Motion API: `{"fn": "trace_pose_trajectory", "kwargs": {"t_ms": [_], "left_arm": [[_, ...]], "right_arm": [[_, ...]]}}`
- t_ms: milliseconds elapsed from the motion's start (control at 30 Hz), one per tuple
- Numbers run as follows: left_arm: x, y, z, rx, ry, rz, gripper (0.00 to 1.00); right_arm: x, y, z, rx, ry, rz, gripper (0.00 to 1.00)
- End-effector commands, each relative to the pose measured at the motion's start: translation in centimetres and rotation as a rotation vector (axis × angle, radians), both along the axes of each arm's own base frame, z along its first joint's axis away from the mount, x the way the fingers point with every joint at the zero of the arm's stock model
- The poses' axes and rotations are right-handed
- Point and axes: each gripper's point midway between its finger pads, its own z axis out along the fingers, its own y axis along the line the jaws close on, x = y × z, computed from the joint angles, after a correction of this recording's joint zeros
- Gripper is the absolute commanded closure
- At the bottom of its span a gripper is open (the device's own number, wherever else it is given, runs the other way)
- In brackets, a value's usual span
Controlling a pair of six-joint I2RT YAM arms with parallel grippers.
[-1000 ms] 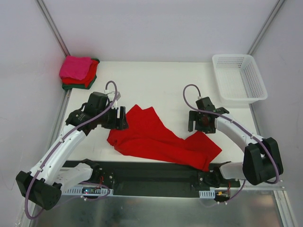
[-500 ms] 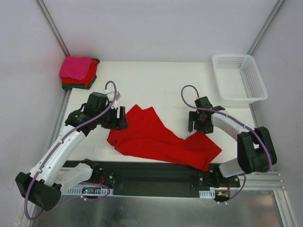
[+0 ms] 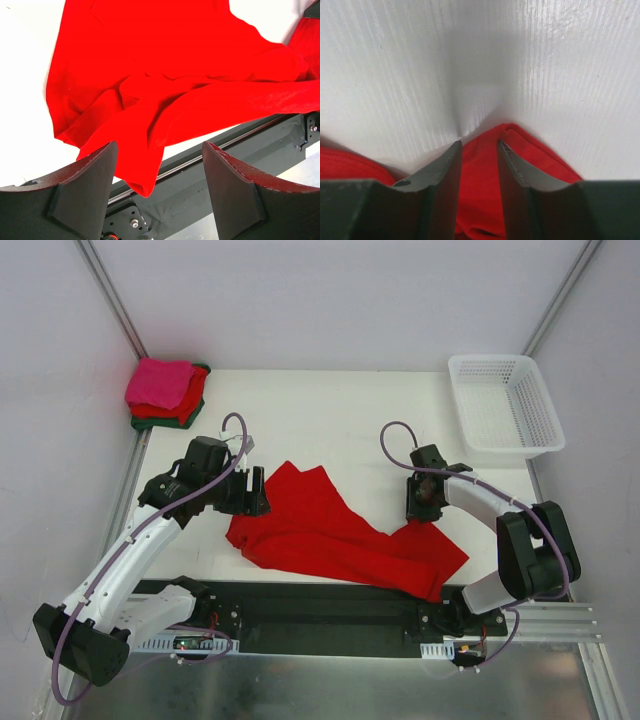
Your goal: Fold and stack the t-shirts
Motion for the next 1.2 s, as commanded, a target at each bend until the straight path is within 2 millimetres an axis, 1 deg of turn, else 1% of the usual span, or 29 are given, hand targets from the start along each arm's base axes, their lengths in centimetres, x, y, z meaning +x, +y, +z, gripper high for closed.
{"fn": "trace_pose_trajectory", "kwargs": {"t_ms": [0, 100, 133, 200, 233, 367, 433, 600, 800, 1033, 1067, 1167], "left_arm": [[0.2, 0.2, 0.3, 0.000, -0.027, 0.011, 0.32], [0.2, 0.3, 0.2, 0.004, -0.025, 0.013, 0.32], [0.2, 0.3, 0.2, 0.004, -0.025, 0.013, 0.32], [0.2, 0.3, 0.1, 0.004, -0.023, 0.014, 0.32], [0.2, 0.3, 0.1, 0.004, -0.023, 0.013, 0.32], [0.1, 0.4, 0.0, 0.007, -0.023, 0.015, 0.32], [0.0, 0.5, -0.1, 0.010, -0.019, 0.016, 0.32], [0.1, 0.5, -0.1, 0.011, -0.021, 0.017, 0.32], [0.3, 0.4, 0.0, 0.013, -0.022, 0.019, 0.32], [0.5, 0.2, 0.3, 0.008, -0.020, 0.015, 0.32], [0.6, 0.2, 0.3, 0.008, -0.020, 0.015, 0.32], [0.6, 0.3, 0.4, 0.007, -0.025, 0.020, 0.32]], "right_arm": [[0.8, 0.2, 0.5, 0.012, -0.019, 0.007, 0.65], [0.8, 0.2, 0.4, 0.010, -0.016, 0.010, 0.68], [0.7, 0.2, 0.3, 0.008, -0.012, 0.010, 0.72], [0.7, 0.2, 0.2, 0.010, -0.009, 0.011, 0.77], [0.6, 0.2, 0.1, 0.009, -0.005, 0.012, 0.82], [0.5, 0.2, -0.2, 0.007, 0.001, 0.009, 0.91], [0.4, 0.1, -0.3, 0.006, 0.004, 0.009, 0.99], [0.4, 0.0, -0.1, 0.003, 0.001, 0.006, 0.99], [0.7, -0.3, 1.0, -0.011, -0.030, 0.004, 0.99], [2.8, 0.4, 3.4, 0.004, -0.090, 0.040, 0.99], [3.7, 0.7, 4.1, 0.009, -0.109, 0.043, 0.99], [5.1, 1.4, 5.2, 0.028, -0.134, 0.058, 0.99]]}}
